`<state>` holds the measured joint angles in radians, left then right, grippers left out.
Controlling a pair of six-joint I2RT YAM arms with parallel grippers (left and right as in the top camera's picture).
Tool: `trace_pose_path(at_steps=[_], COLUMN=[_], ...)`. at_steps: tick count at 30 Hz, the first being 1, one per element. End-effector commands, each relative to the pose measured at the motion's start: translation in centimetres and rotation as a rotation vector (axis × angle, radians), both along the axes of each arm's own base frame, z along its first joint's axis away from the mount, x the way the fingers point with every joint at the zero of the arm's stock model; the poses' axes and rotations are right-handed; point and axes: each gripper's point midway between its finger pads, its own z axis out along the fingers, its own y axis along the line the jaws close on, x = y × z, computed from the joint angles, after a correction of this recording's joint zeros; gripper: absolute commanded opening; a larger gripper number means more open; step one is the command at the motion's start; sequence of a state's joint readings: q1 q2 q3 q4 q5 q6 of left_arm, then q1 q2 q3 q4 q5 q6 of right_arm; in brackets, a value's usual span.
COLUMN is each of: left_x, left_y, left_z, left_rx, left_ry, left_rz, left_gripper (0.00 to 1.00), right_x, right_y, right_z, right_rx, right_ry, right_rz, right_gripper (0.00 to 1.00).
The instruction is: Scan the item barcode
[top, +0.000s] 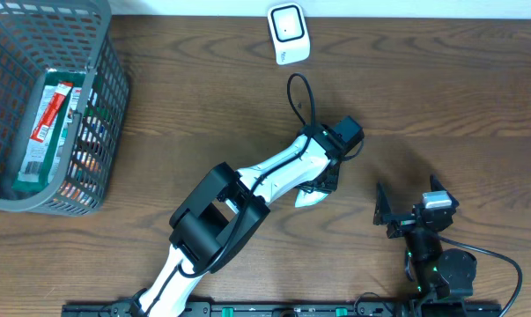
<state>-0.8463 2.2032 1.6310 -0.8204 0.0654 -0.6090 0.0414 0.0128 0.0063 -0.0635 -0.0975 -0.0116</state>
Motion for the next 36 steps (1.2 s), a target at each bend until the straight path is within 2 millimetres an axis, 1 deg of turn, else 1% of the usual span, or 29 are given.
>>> trace_pose_path(at_steps=[1,2,3,6,9,13,17,19,22,23,24,25,26,27,28,32,36], left_x=[-0.6,-0.6,-0.6,-0.2,0.7,2.2,3.4,3.6,3.7,3.6,3.3,3.0,2.6,2.3,2.0,1.3,0.5], left_y=[0.7,0.7,0.7,0.4,0.0,0.1,1.0,1.5,2.1,2.2,2.3,2.2,2.1,2.0,2.0,2.1,2.1], left_z=[-0.9,-0.9,-0.9,-0.1,1.5,4.6,7.0,7.5,7.3,7.1,6.8,6.6,6.4,6.2,6.0,5.4,4.2], left_rx=[0.027,0.027,0.027,0.013,-0.017,-0.067,-0.103,-0.104,-0.093,-0.088,-0.084,-0.086,-0.092,-0.095,-0.090,-0.078,-0.085], left_ry=[0.017,0.018,0.018,0.004,-0.029,-0.081,-0.120,-0.123,-0.112,-0.107,-0.098,-0.086,-0.072,-0.060,-0.055,-0.041,-0.011], left_rz=[0.008,0.008,0.004,-0.008,-0.033,-0.026,0.003,0.016,0.027,0.026,0.025,0.021,0.016,0.011,0.008,-0.002,-0.006], left_gripper=[0.65,0.72,0.76,0.80,0.84,0.85,0.85,0.85,0.84,0.82,0.77,0.62,0.39,0.19,0.08,0.08,0.08], right_x=[0.0,0.0,0.0,0.0,0.0,0.0,0.0,0.0,0.0,0.0,0.0,0.0,0.0,0.0,0.0,0.0,0.0], right_y=[0.3,0.3,0.3,0.3,0.3,0.3,0.3,0.3,0.3,0.3,0.3,0.3,0.3,0.3,0.3,0.3,0.3], right_z=[-0.1,-0.1,-0.1,-0.1,-0.1,-0.1,-0.1,-0.1,-0.1,-0.1,-0.1,-0.1,-0.1,-0.1,-0.1,-0.1,-0.1], right_rx=[-0.004,-0.004,-0.004,-0.004,-0.005,-0.004,-0.004,-0.004,-0.004,-0.004,-0.004,-0.004,-0.004,-0.004,-0.004,-0.004,-0.004], right_ry=[0.003,0.003,0.003,0.003,0.003,0.003,0.003,0.003,0.003,0.003,0.003,0.003,0.003,0.003,0.003,0.003,0.003], right_rz=[0.010,0.010,0.010,0.010,0.010,0.010,0.010,0.010,0.010,0.010,0.010,0.010,0.010,0.010,0.010,0.010,0.010], right_gripper=[0.99,0.99,0.99,0.99,0.99,0.99,0.99,0.99,0.99,0.99,0.99,0.99,0.99,0.99,0.99,0.99,0.99])
